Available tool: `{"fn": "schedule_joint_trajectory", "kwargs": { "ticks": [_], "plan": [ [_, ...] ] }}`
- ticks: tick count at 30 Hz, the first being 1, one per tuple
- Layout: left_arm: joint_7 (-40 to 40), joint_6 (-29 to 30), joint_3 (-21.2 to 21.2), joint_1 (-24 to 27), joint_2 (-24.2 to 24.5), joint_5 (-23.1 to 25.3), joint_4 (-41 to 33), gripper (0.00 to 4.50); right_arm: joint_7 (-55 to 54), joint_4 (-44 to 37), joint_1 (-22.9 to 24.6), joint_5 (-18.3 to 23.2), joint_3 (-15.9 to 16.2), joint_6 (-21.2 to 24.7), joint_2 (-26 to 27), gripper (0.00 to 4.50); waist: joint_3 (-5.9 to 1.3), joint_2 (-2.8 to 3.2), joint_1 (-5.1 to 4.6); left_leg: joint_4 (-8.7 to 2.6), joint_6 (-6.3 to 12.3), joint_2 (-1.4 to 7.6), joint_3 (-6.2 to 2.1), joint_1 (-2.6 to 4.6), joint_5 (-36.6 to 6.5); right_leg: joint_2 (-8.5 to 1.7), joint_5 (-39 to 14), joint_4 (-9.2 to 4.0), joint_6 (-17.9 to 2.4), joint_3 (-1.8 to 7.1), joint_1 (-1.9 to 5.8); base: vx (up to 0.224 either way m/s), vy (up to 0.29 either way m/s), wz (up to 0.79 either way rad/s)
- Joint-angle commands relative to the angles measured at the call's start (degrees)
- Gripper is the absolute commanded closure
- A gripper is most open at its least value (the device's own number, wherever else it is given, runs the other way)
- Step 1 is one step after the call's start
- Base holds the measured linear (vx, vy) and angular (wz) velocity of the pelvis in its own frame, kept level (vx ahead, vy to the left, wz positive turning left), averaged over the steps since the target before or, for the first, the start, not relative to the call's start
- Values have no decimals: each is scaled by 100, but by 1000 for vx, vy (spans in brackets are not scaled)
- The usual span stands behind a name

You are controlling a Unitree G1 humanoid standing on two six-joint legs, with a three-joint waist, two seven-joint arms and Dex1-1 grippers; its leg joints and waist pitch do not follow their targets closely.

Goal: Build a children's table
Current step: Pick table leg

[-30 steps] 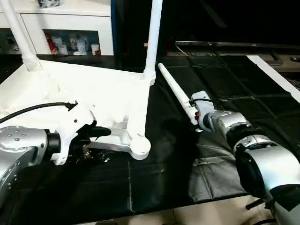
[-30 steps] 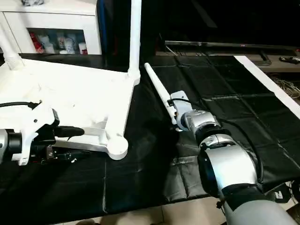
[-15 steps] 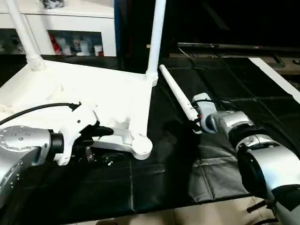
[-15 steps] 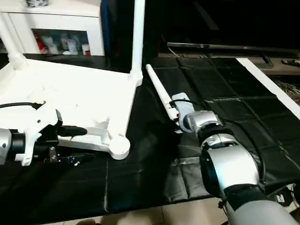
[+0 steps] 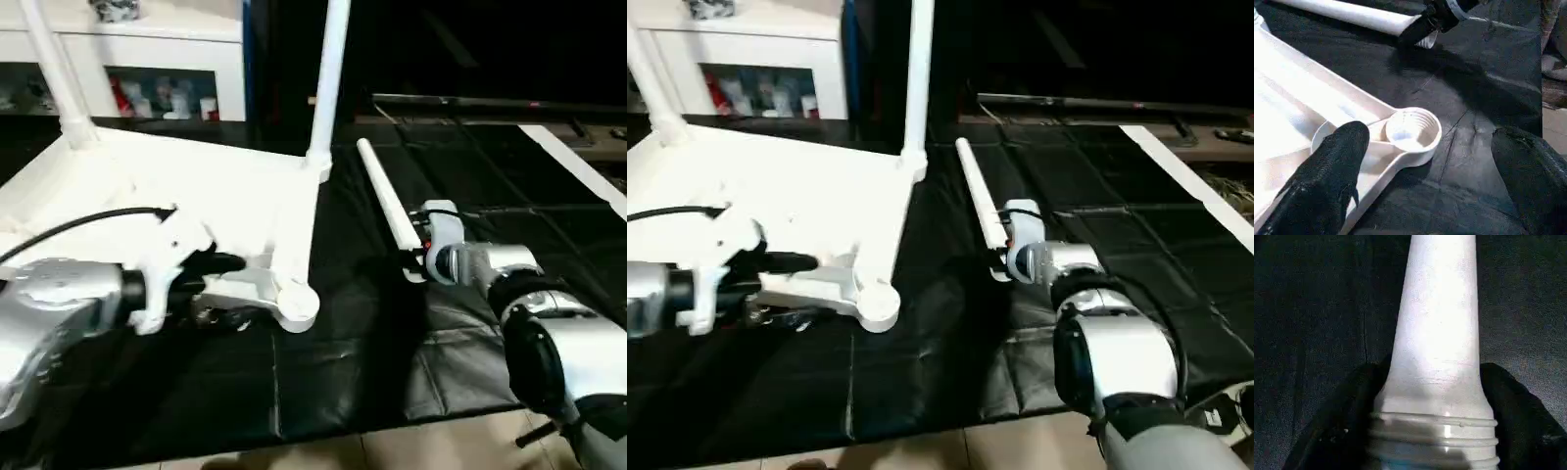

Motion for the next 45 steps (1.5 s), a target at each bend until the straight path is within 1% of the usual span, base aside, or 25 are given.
{"fn": "schedule_joint_trajectory", "kwargs": {
  "ticks": [1, 2, 4, 5, 6, 7, 8, 13, 15, 17, 18, 20, 21, 24, 25, 28, 29, 31, 32, 33, 34, 36, 40, 41, 45],
  "plan": [
    [202, -161, -135, -187, -165, 139, 208, 0, -62, -140, 32, 275, -281, -297, -41, 170, -413, 197, -33, -399, -378, 71, -24, 23, -1819, -322, -1802, -448, -888, 288, 262, 0, 0, 0],
    [343, -214, -159, -271, -321, 182, 350, 0, -43, -213, 52, 467, -470, -452, -33, 170, -417, 236, -39, -389, -369, 68, -18, 22, -1783, -323, -1727, -446, -918, 288, 263, 0, 0, 0],
    [572, -294, -169, -391, -573, 254, 562, 0, 56, -340, 84, 686, -667, -534, -20, 170, -422, 214, -51, -379, -325, 62, -9, 17, -1746, -316, -1664, -448, -931, 285, 273, 0, 0, 0],
    [625, -315, -171, -421, -635, 275, 618, 0, 66, -366, 90, 722, -698, -515, -18, 170, -437, 252, -53, -378, -304, 69, -17, 10, -1672, -319, -1545, -433, -981, 283, 293, 0, 0, 0],
    [671, -324, -170, -446, -684, 286, 663, 0, 71, -389, 95, 751, -724, -502, -15, 171, -440, 228, -57, -370, -261, 60, -10, -12, -1543, -313, -1436, -416, -1031, 281, 308, 0, 0, 0],
    [889, -355, -178, -563, -902, 338, 857, 0, 60, -508, 131, 909, -871, -446, 10, 171, -434, 304, -66, -366, -242, 49, -6, -18, -1504, -309, -1396, -425, -1057, 281, 312, 0, 0, 0],
    [937, -360, -181, -587, -952, 342, 893, 0, 55, -540, 143, 957, -918, -437, 18, 171, -450, 281, -59, -351, -207, 48, 0, -14, -1420, -302, -1315, -416, -1079, 279, 319, 0, 0, 0],
    [1367, -525, -117, -863, -1534, 348, 1328, 0, 209, -1056, 371, 1562, -1442, -495, 168, 171, -469, 328, -49, -340, -76, 45, 16, -33, -1218, -309, -1197, -426, -1127, 277, 336, 0, 0, 0],
    [1576, -597, -4, -993, -1873, 265, 1458, 0, 783, -2052, 767, 2030, -1595, -664, 424, 171, -470, 340, -40, -339, 20, 49, 27, -30, -1199, -308, -1166, -453, -1083, 277, 340, 0, 0, 0],
    [1626, -605, 38, -1032, -1963, 224, 1497, 0, 913, -2318, 868, 2150, -1616, -660, 493, 171, -490, 349, -46, -346, 67, 63, 8, -51, -1063, -312, -1034, -428, -1109, 267, 356, 0, 0, 0],
    [1794, -527, 176, -1179, -2235, 73, 1604, 0, 1215, -3132, 1202, 2497, -1614, -378, 674, 171, -471, 374, -37, -348, 115, 57, 21, -32, -1089, -301, -1088, -469, -1103, 272, 343, 0, 0, 0],
    [1999, -426, 360, -1369, -2558, -120, 1747, 0, 1480, -4005, 1627, 2855, -1568, -129, 873, 171, -473, 399, -13, -351, 152, 59, 15, -20, -1099, -296, -1136, -485, -1052, 270, 345, 0, 0, 0],
    [1999, -426, 360, -1369, -2558, -120, 1747, 0, 1480, -4005, 1627, 2855, -1568, -129, 873, 171, -462, 368, -22, -357, 155, 47, 17, -34, -1100, -290, -1210, -501, -1007, 264, 353, 0, 0, 0],
    [2054, -412, 472, -1508, -2760, -276, 1886, 0, 1561, -4541, 1909, 3127, -1584, 2, 1020, 171, -452, 401, -12, -367, 95, 44, 11, -14, -1207, -306, -1655, -554, -902, 250, 329, 0, 0, 0],
    [2087, -366, 551, -1594, -2912, -427, 1934, 0, 1614, -5004, 2153, 3367, -1570, 152, 1125, 171, -444, 400, -23, -373, 88, 32, 16, -14, -1260, -291, -1806, -586, -832, 243, 328, 0, 0, 0],
    [2254, -295, 894, -1885, -3235, -777, 2108, 0, 1885, -6028, 2660, 3824, -1366, 524, 1281, 171, -468, 408, 4, -383, 102, 44, 1, -14, -1227, -293, -1691, -591, -783, 241, 337, 0, 0, 0],
    [2302, -287, 971, -1952, -3296, -837, 2158, 0, 1920, -6201, 2747, 3886, -1325, 585, 1304, 171, -458, 383, -3, -386, 103, 44, -1, -33, -1173, -288, -1631, -585, -780, 244, 347, 0, 0, 0],
    [2396, -270, 1108, -2074, -3401, -944, 2251, 0, 1963, -6518, 2907, 3991, -1260, 705, 1349, 171, -468, 381, 12, -385, 137, 44, -8, -43, -1116, -301, -1621, -584, -776, 235, 351, 0, 0, 0],
    [2578, -255, 1327, -2281, -3573, -1136, 2429, 0, 2075, -6856, 3079, 4241, -1170, 964, 1370, 171, -451, 342, -1, -381, 158, 11, 3, -73, -1067, -292, -1785, -609, -686, 224, 375, 0, 0, 0],
    [2703, -228, 1502, -2411, -3693, -1309, 2549, 0, 2142, -6987, 3141, 4338, -1099, 1089, 1367, 171, -462, 325, 18, -375, 168, 29, 9, -41, -1068, -307, -1820, -624, -659, 231, 356, 0, 0, 0],
    [2782, -211, 1620, -2498, -3771, -1424, 2634, 0, 2187, -7058, 3174, 4391, -1052, 1161, 1365, 171, -453, 327, 15, -371, 179, 16, 1, -72, -1028, -312, -1873, -614, -644, 226, 371, 0, 0, 0],
    [2934, -117, 1883, -2756, -3967, -1742, 2835, 0, 2354, -7307, 3285, 4401, -756, 1336, 1291, 171, -455, 317, 22, -363, 203, 10, 9, -90, -928, -311, -2060, -652, -526, 212, 358, 0, 0, 0],
    [2995, -24, 1993, -2943, -4083, -1939, 3024, 0, 2482, -7481, 3349, 4300, -464, 1452, 1193, 171, -475, 326, 57, -367, 222, 39, 2, -80, -768, -318, -1856, -648, -536, 215, 341, 0, 0, 0],
    [3017, 56, 2047, -3072, -4166, -2075, 3121, 0, 2499, -7591, 3394, 4136, -229, 1474, 1111, 171, -486, 333, 67, -371, 218, 58, -6, -89, -660, -309, -1554, -604, -617, 222, 347, 0, 0, 0],
    [3034, 71, 2042, -3227, -4247, -2170, 3242, 0, 2514, -7662, 3436, 3886, 72, 1446, 972, 171, -490, 341, 110, -370, 183, 73, -4, -78, -596, -327, -1125, -562, -806, 237, 353, 0, 0, 0]
  ]
}}
